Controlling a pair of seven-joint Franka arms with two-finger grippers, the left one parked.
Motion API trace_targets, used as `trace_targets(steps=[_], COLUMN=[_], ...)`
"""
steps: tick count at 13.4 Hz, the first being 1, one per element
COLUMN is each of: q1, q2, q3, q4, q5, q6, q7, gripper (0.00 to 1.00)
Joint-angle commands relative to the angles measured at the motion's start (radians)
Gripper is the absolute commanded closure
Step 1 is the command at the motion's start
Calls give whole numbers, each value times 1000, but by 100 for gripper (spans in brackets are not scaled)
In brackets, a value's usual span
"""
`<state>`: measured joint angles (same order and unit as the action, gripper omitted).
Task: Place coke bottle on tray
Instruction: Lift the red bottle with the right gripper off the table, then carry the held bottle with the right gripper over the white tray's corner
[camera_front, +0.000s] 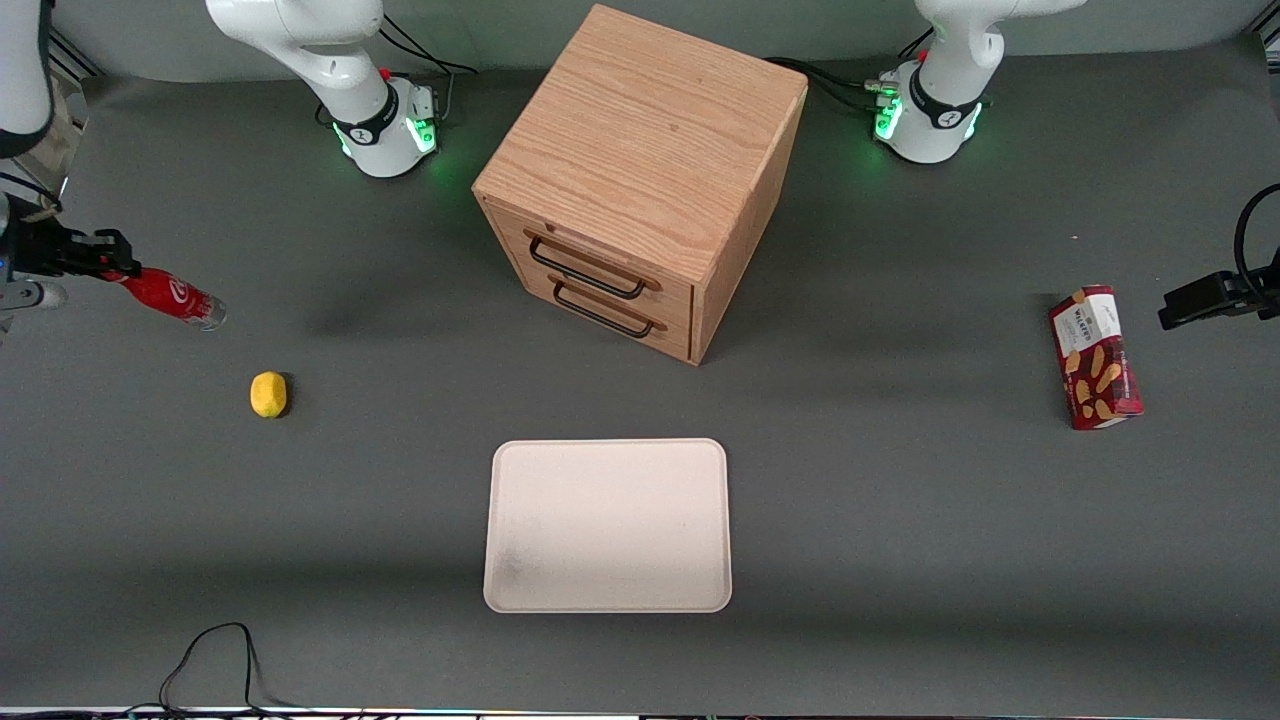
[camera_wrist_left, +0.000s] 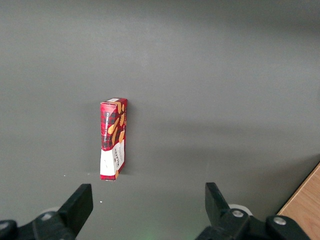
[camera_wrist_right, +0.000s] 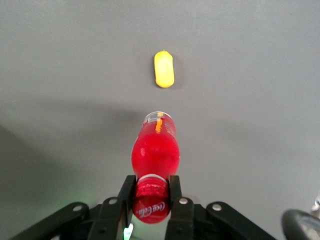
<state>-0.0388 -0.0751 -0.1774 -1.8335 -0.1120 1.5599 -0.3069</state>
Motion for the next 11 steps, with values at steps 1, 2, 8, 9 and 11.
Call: trace_targets(steps=[1,2,8,9,11], q1=[35,48,215,233,269], q2=[128,155,438,495,601], q3=[7,7,10,10,12], q4=[219,267,598,667,801], q5=[8,11,83,110,138], q6=[-121,-142,-251,-265,-268], q7=[60,86,331,385,431], gripper=[100,100,100,100,100])
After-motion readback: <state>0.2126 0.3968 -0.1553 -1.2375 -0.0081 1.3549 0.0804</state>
